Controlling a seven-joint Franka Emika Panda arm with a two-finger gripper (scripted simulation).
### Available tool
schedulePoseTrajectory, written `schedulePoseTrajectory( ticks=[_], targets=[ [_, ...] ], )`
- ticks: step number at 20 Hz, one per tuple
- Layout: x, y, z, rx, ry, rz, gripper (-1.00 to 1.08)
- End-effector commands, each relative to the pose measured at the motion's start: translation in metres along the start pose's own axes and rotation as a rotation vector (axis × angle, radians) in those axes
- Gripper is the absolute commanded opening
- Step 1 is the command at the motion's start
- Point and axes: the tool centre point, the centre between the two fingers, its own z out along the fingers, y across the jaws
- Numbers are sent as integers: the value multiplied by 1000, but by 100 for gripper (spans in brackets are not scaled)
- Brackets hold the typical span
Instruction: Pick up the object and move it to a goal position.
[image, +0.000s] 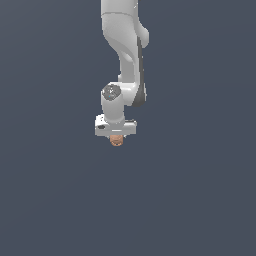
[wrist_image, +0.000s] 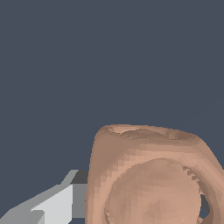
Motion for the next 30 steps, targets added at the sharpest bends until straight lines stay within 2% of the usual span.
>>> schedulePoseTrajectory(
  ticks=[1,9,22,30],
  targets=[
    [2,3,-4,0,1,0,-100],
    [17,25,-36,0,1,0,-100],
    [64,90,-130,0,1,0,-100],
    [84,115,-166,0,1,0,-100]
  ],
)
